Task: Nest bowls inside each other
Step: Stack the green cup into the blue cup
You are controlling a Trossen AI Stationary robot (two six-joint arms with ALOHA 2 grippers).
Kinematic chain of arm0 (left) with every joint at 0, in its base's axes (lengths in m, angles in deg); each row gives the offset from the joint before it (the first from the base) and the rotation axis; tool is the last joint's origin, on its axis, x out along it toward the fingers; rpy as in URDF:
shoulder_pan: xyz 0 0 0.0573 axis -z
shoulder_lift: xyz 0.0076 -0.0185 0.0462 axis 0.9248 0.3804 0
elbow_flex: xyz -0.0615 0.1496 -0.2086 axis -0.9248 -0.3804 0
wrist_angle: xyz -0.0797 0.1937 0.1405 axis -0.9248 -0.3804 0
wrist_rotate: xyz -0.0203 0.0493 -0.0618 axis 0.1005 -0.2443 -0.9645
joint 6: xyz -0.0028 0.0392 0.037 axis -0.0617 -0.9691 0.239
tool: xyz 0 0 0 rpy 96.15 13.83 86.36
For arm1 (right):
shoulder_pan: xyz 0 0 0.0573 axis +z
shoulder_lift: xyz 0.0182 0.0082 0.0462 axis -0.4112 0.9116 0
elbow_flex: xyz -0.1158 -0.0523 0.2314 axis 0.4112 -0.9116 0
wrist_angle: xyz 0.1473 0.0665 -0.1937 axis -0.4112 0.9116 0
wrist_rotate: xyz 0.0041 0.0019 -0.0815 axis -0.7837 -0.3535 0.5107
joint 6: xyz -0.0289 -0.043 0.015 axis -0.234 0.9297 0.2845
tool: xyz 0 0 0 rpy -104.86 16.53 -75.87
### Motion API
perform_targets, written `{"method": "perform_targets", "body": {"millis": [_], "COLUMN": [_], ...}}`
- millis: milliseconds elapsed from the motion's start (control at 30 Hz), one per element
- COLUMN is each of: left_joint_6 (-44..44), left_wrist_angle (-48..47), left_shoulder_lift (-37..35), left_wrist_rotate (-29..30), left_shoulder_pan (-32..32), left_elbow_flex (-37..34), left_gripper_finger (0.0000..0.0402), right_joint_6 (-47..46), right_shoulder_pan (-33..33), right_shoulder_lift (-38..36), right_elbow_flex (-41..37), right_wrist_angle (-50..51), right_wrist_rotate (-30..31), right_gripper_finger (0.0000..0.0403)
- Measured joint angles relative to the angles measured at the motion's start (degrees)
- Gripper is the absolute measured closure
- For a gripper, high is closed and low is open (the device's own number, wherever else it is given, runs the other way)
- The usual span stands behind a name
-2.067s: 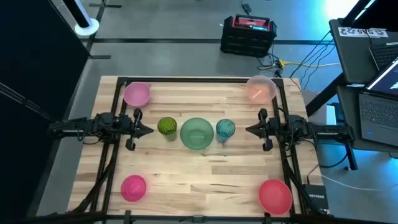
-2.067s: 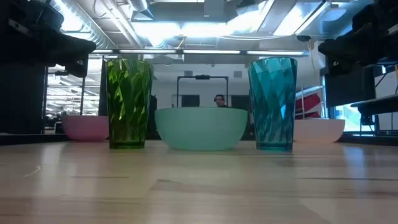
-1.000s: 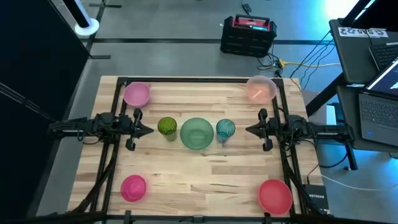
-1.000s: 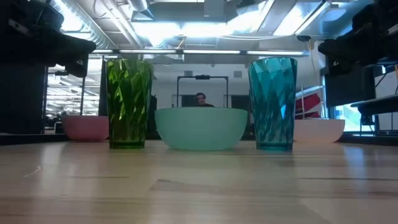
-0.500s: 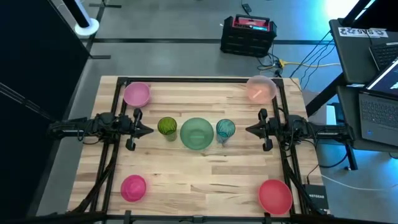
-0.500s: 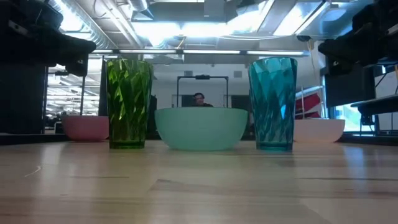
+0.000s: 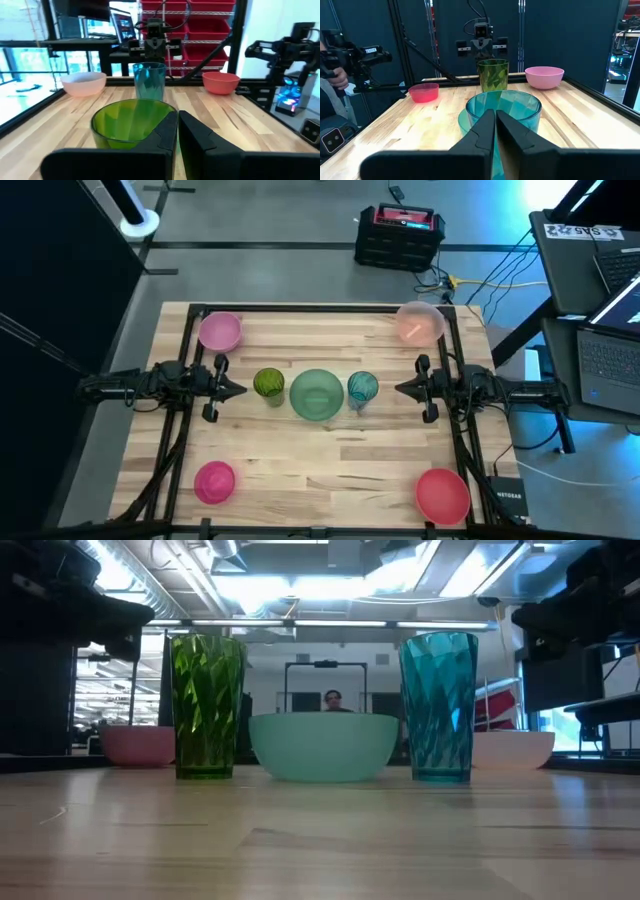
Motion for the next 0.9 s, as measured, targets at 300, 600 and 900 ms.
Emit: {"method": "perform_targets", "body": {"millis": [300,600,900], "left_joint_6": [2.60,9.34,16.87], "left_wrist_angle": [-0.96,-6.42,-10.93], "left_shoulder_lift": [0.02,7.64,17.25], "left_wrist_rotate": [2.15,6.49,9.05], "left_shoulder_pan": [-0.02,-0.05,-0.08], "left_elbow_flex": [0.13,9.74,21.60], "left_gripper_finger": [0.0402,0.0370,0.0327], "right_joint_6": [-0.01,-0.02,-0.02], "right_shoulder_pan": [0.00,0.00,0.00], "right_shoulder_lift": [-0.02,0.00,0.00], "right_elbow_flex": [-0.01,0.00,0.00], "right_wrist_angle": [0.00,-0.03,-0.06], "right_wrist_rotate": [-0.01,0.41,1.00], "right_gripper_finger": [0.0402,0.0402,0.0402]}}
